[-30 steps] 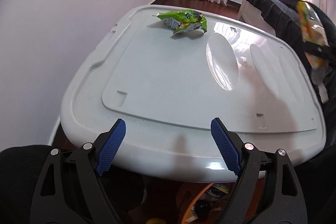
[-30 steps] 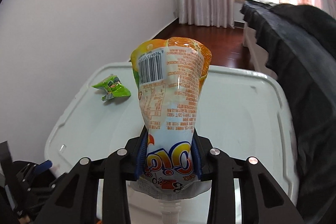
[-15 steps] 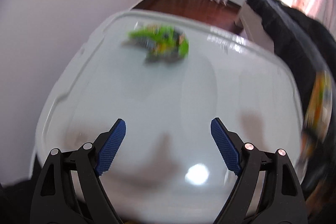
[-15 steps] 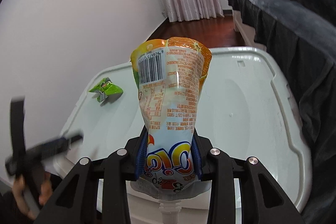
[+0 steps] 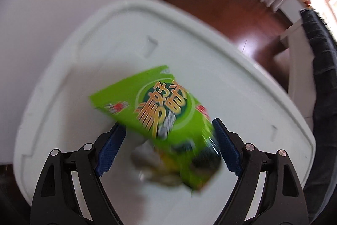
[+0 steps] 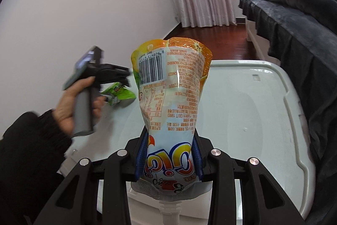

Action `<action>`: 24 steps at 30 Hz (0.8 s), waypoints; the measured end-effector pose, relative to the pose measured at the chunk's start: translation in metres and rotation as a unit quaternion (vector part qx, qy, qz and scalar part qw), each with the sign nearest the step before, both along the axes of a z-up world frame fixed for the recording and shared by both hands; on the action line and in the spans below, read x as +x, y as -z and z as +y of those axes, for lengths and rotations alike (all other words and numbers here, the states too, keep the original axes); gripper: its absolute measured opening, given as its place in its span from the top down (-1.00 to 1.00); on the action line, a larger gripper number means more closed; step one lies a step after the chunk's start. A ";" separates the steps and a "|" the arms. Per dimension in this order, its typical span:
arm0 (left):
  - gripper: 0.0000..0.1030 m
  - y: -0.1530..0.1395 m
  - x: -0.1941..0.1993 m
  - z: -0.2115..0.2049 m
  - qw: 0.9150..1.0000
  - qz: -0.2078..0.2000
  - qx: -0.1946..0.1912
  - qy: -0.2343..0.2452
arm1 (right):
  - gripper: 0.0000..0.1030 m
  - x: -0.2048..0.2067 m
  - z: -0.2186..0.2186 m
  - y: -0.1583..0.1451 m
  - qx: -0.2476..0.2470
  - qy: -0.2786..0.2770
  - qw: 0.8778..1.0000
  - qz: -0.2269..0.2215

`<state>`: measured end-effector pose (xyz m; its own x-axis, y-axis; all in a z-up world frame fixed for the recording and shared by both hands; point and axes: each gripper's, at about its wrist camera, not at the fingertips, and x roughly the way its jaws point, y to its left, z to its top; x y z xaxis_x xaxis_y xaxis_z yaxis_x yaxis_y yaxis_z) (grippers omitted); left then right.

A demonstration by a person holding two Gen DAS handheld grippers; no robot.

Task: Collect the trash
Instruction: 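Grasp the green snack bag with the left tool while the right tool holds the pouch, then carry the snack bag and pouch over the orange bucket with both tools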

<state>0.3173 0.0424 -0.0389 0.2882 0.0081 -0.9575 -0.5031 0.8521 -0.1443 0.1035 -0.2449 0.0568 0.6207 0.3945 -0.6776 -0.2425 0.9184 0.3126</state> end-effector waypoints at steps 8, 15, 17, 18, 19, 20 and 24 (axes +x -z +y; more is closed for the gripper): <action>0.47 -0.005 -0.018 -0.030 0.987 -0.066 0.112 0.089 | 0.29 0.009 0.004 0.004 -0.001 -0.004 1.000 0.010; 0.53 -0.060 -0.098 -0.041 0.977 -0.119 0.127 0.127 | 0.29 0.009 0.004 0.002 -0.009 0.006 1.000 0.004; 0.53 -0.078 -0.126 -0.052 0.971 -0.127 0.133 0.153 | 0.29 0.006 0.004 0.001 -0.012 0.012 1.000 0.001; 0.53 -0.088 -0.143 -0.059 0.968 -0.132 0.136 0.167 | 0.29 0.002 0.006 0.002 -0.011 0.015 1.000 0.001; 0.53 -0.094 -0.156 -0.065 0.965 -0.136 0.136 0.179 | 0.29 0.000 0.005 0.003 -0.010 0.018 1.000 0.002; 0.53 -0.103 -0.177 -0.073 0.960 -0.139 0.138 0.198 | 0.29 -0.002 0.004 0.005 -0.012 0.024 1.000 0.003; 0.53 -0.117 -0.242 -0.098 0.944 -0.149 0.147 0.256 | 0.29 -0.016 -0.001 0.008 -0.034 0.040 0.999 -0.007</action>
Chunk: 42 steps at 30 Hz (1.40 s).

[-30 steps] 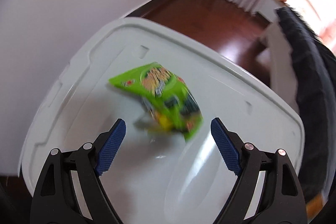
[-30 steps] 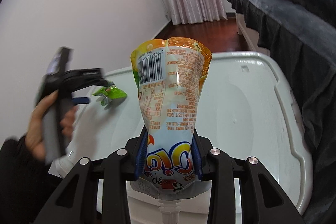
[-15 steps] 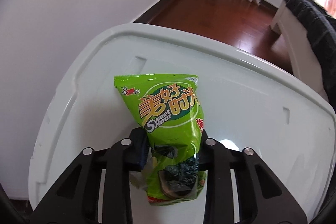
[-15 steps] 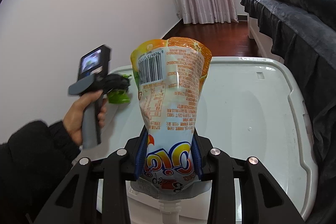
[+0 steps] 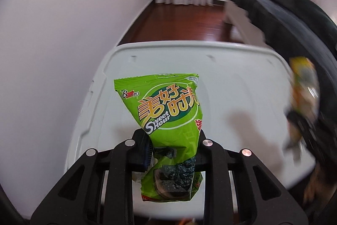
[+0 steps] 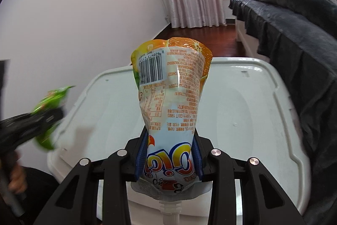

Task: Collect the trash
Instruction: 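Carry the snack bag and pouch over the orange bucket with both tools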

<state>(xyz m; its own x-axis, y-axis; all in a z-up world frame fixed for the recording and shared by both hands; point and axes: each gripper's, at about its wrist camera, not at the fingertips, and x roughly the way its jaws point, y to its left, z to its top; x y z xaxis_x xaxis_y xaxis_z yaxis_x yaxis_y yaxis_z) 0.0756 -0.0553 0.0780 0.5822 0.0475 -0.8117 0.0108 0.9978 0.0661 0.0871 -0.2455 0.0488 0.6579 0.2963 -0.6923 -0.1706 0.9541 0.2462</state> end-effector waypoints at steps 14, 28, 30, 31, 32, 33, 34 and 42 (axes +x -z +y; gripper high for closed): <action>0.52 0.031 -0.126 -0.011 0.998 0.007 -0.032 0.058 | 0.28 -0.147 0.007 -0.004 0.035 -0.035 0.998 0.041; 0.52 0.081 -0.155 -0.019 0.992 0.088 -0.051 0.075 | 0.27 -0.215 0.032 0.020 0.001 -0.051 0.996 0.069; 0.52 0.085 -0.153 -0.021 0.991 0.094 -0.050 0.078 | 0.27 -0.216 0.033 0.025 0.004 -0.053 0.995 0.082; 0.52 0.086 -0.152 -0.020 0.991 0.097 -0.051 0.078 | 0.27 -0.216 0.033 0.027 0.006 -0.053 0.995 0.086; 0.52 0.087 -0.153 -0.017 0.991 0.100 -0.053 0.077 | 0.27 -0.213 0.031 0.030 0.009 -0.054 0.994 0.093; 0.52 0.087 -0.152 -0.014 0.990 0.103 -0.055 0.074 | 0.27 -0.211 0.032 0.032 0.010 -0.056 0.993 0.100; 0.52 0.088 -0.151 -0.013 0.990 0.106 -0.057 0.072 | 0.27 -0.211 0.032 0.035 0.010 -0.057 0.993 0.106; 0.52 0.094 -0.148 -0.016 0.989 0.120 -0.057 0.072 | 0.26 -0.205 0.028 0.041 0.014 -0.052 0.991 0.123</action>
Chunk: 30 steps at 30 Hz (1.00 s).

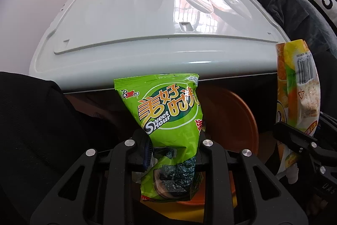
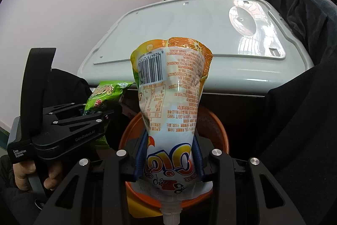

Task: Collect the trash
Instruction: 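Carry the snack bag and pouch over the orange bucket with both tools, then open both tools over the bucket, dropping the snack bag and pouch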

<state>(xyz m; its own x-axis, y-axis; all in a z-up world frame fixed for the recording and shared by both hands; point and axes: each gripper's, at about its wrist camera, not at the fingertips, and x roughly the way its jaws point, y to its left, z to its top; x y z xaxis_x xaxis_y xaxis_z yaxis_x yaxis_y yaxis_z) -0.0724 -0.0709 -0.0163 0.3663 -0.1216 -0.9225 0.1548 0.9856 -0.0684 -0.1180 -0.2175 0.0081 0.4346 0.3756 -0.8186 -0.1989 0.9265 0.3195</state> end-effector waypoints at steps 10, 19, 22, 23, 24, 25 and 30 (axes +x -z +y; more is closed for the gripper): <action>0.51 0.009 0.006 0.000 1.000 0.019 0.003 -0.001 | 0.26 0.005 0.004 0.008 -0.007 -0.006 1.000 0.023; 0.50 0.014 0.006 0.000 0.999 0.031 0.003 -0.004 | 0.24 0.006 0.002 0.010 -0.006 -0.002 0.999 0.032; 0.38 0.014 0.007 0.000 0.999 0.032 0.008 -0.005 | 0.13 0.006 0.002 0.010 -0.006 -0.003 0.999 0.032; 0.11 0.014 0.007 0.000 0.999 0.033 0.010 -0.006 | -0.16 0.006 0.002 0.010 -0.006 -0.002 1.000 0.031; -0.06 0.013 0.007 0.000 0.999 0.032 0.015 -0.009 | -0.23 0.006 0.002 0.009 -0.007 0.000 1.000 0.028; -0.30 0.013 0.007 0.000 0.999 0.030 0.016 -0.011 | -0.23 0.005 0.002 0.007 -0.008 0.001 1.000 0.022; -0.33 0.012 0.007 0.003 0.999 0.028 0.015 -0.016 | -0.24 0.004 -0.002 0.004 -0.008 0.013 1.000 0.011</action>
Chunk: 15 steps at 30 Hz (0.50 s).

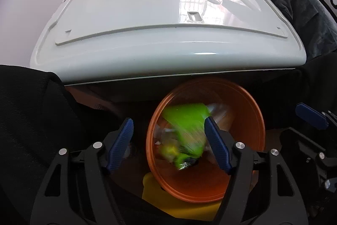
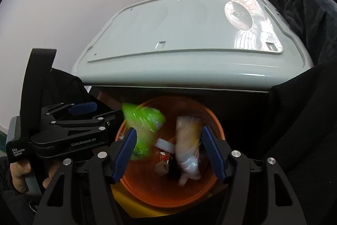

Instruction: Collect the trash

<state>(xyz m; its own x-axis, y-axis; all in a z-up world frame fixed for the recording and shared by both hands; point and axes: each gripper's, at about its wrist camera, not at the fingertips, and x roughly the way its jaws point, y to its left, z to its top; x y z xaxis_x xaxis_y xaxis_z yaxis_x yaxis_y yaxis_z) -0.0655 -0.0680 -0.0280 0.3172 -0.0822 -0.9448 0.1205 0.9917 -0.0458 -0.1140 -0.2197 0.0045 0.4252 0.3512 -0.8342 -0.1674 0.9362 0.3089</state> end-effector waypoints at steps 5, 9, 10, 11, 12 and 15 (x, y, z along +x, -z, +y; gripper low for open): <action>-0.33 0.001 0.001 0.002 1.000 0.003 0.000 -0.005 | -0.25 0.000 -0.003 -0.001 -0.001 0.007 1.000 -0.004; -0.33 0.000 0.004 0.003 1.000 0.003 0.000 -0.008 | -0.37 -0.002 -0.005 -0.004 -0.005 0.010 1.000 -0.011; -0.34 0.000 0.005 0.004 1.000 0.002 0.000 -0.008 | -0.42 0.000 -0.006 -0.005 -0.009 0.011 1.000 -0.015; -0.34 -0.001 0.008 0.004 1.000 0.001 0.001 -0.008 | -0.47 0.003 -0.006 -0.006 -0.012 0.012 1.000 -0.019; -0.35 -0.003 0.010 0.006 1.000 -0.003 0.002 -0.009 | -0.50 0.006 -0.007 -0.008 -0.016 0.013 1.000 -0.024; -0.43 -0.011 0.019 0.011 0.999 -0.031 0.001 -0.016 | -0.79 0.019 -0.011 -0.016 -0.038 0.036 0.996 -0.071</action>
<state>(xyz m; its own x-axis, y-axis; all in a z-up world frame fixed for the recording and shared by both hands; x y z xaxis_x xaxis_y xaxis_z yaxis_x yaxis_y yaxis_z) -0.0467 -0.0573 -0.0170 0.3780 -0.0686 -0.9233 0.0908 0.9952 -0.0368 -0.0952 -0.2307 0.0208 0.5630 0.2529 -0.7868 -0.1351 0.9674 0.2143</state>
